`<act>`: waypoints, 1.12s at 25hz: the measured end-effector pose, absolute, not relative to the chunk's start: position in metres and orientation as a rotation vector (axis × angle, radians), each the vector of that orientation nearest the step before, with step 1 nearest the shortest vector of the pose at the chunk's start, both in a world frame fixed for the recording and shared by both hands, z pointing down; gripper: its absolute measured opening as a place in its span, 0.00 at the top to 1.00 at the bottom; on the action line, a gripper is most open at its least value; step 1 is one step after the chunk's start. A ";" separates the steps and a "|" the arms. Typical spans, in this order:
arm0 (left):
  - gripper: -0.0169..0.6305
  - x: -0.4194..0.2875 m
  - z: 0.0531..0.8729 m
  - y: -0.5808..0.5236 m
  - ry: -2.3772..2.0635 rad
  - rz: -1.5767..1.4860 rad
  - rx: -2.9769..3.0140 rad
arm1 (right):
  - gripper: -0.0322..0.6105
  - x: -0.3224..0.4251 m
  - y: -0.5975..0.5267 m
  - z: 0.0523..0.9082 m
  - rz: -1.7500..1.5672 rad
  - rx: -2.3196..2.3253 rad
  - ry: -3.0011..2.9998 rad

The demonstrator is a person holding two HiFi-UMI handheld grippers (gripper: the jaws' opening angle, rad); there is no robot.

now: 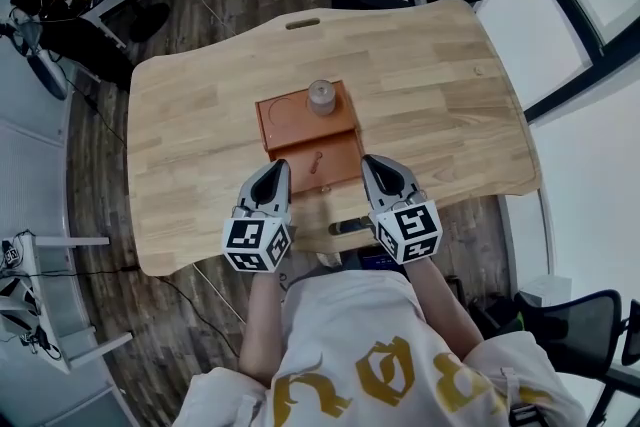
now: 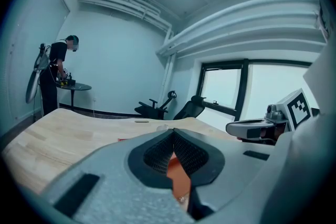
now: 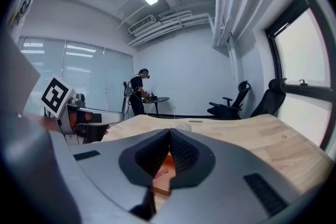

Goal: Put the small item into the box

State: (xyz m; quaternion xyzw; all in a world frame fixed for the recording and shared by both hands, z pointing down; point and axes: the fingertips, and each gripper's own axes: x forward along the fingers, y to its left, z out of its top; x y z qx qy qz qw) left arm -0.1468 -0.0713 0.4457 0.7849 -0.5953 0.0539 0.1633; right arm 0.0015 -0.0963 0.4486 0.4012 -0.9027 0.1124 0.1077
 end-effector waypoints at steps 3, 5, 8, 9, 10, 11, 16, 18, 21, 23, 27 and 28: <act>0.96 -0.150 0.443 -0.071 -1.717 0.155 2.237 | 0.93 0.000 -0.098 0.442 0.297 1.190 -2.664; 0.96 -0.152 0.440 -0.070 -1.732 0.152 2.239 | 0.93 -0.002 -0.098 0.440 0.294 1.189 -2.671; 0.96 -0.154 0.438 -0.069 -1.759 0.165 2.235 | 0.93 -0.003 -0.097 0.439 0.298 1.188 -2.676; 0.96 -0.155 0.440 -0.068 -1.769 0.179 2.227 | 0.93 -0.002 -0.097 0.439 0.301 1.191 -2.675; 0.96 -0.157 0.442 -0.067 -1.777 0.193 2.217 | 0.93 -0.001 -0.096 0.440 0.308 1.194 -2.675; 0.96 -0.158 0.444 -0.066 -1.779 0.202 2.205 | 0.93 0.000 -0.096 0.441 0.323 1.197 -2.677; 0.96 -0.161 0.449 -0.060 -1.747 0.165 2.165 | 0.93 0.001 -0.094 0.442 0.363 1.188 -2.687; 0.96 -0.162 0.451 -0.058 -1.743 0.164 2.158 | 0.93 0.001 -0.094 0.444 0.352 1.185 -2.678; 0.96 -0.163 0.453 -0.057 -1.740 0.160 2.149 | 0.93 0.002 -0.094 0.445 0.345 1.184 -2.674; 0.96 -0.163 0.454 -0.057 -1.742 0.163 2.141 | 0.93 0.001 -0.094 0.444 0.341 1.177 -2.675; 0.96 -0.168 0.458 -0.055 -1.749 0.190 2.111 | 0.93 0.001 -0.096 0.443 0.334 1.173 -2.674; 0.96 -0.170 0.459 -0.055 -1.751 0.195 2.103 | 0.93 0.001 -0.097 0.443 0.329 1.173 -2.673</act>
